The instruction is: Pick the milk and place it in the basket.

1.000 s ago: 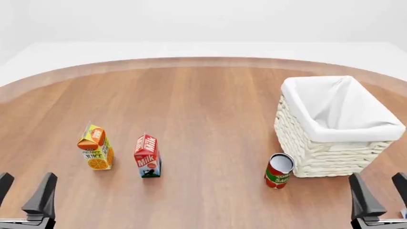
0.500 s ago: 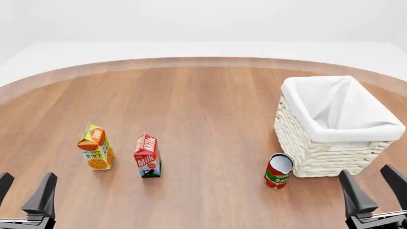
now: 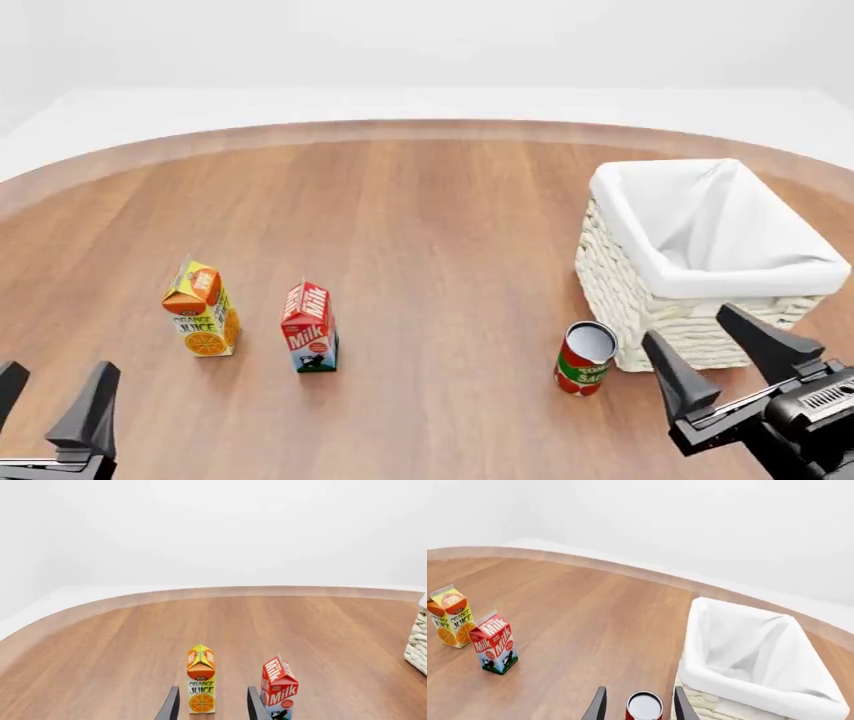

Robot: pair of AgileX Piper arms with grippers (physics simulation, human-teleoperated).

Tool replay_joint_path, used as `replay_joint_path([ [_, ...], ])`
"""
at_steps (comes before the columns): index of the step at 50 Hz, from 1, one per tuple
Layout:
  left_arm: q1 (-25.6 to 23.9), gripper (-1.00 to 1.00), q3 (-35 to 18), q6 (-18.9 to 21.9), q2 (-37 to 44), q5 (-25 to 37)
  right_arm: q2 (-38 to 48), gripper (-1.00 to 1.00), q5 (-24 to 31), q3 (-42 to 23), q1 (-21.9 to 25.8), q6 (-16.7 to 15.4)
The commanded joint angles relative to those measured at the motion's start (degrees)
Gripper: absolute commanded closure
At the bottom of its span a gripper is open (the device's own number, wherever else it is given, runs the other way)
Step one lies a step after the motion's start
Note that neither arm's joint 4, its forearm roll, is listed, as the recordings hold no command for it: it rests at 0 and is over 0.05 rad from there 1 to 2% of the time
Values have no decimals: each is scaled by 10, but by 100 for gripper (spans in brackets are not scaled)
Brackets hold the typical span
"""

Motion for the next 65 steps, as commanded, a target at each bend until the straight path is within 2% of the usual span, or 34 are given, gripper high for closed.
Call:
replay_joint_path([
  [1,0,-100,0,0,0,0,91,-100,-48,-27,51,-4],
  [9,0,-100,0,0,0,0,150,-100,-47,-69,86,-14],
  [17,0,-100,0,0,0,0,190,-100,-12,-127,120,-11],
  [25,0,-100,0,0,0,0,245,-100,13,-184,146,-23],
  [40,0,-100,0,0,0,0,290,-100,68,-262,173,2],
  [55,0,-100,0,0,0,0,358,-100,112,-322,169,14],
  [65,0,-100,0,0,0,0,402,-100,165,-375,169,55],
])
